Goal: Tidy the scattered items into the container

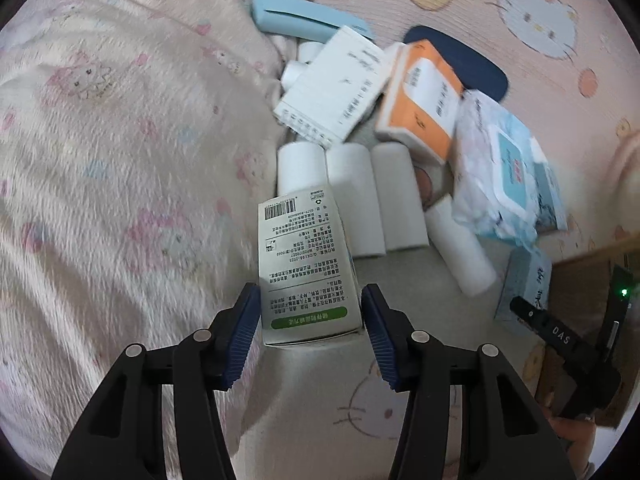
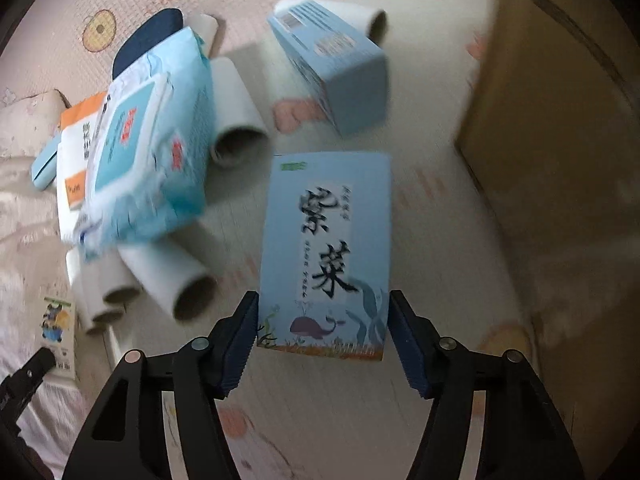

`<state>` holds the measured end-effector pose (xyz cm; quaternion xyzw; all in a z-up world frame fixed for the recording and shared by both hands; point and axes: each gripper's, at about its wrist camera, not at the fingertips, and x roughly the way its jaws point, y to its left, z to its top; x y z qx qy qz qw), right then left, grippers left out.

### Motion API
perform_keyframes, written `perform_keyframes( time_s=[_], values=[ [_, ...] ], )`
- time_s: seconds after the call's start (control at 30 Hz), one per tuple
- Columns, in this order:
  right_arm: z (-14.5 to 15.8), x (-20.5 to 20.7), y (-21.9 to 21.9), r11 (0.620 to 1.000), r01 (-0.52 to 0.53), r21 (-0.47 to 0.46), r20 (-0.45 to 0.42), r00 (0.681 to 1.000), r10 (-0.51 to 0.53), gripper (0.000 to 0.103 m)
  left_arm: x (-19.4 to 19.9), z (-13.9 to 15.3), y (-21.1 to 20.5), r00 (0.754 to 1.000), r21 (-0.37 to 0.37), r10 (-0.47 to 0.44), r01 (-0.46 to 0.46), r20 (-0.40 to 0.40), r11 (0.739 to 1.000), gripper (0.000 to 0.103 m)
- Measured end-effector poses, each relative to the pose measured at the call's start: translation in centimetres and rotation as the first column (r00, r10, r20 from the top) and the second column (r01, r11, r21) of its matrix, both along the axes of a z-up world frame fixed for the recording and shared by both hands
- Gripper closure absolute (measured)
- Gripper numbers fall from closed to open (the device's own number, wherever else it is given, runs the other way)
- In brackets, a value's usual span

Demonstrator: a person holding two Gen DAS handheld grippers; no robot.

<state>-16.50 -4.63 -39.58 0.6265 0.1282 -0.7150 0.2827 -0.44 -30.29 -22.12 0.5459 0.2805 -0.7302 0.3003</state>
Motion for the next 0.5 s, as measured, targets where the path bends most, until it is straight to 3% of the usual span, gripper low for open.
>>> perform_keyframes(
  time_s=[0.3, 0.5],
  values=[
    [0.2, 2.9, 5.1, 0.995, 0.07, -0.066, 0.113, 0.992, -0.063, 0.041, 0.7, -0.4, 2.4, 0.997, 0.04, -0.067, 0.068, -0.025, 0.997, 0.051],
    [1.2, 3.8, 5.6, 0.993, 0.063, -0.096, 0.113, 0.992, -0.052, 0.04, 0.2, -2.2, 4.2, 0.994, 0.105, -0.113, 0.113, -0.007, 0.988, 0.052]
  ],
)
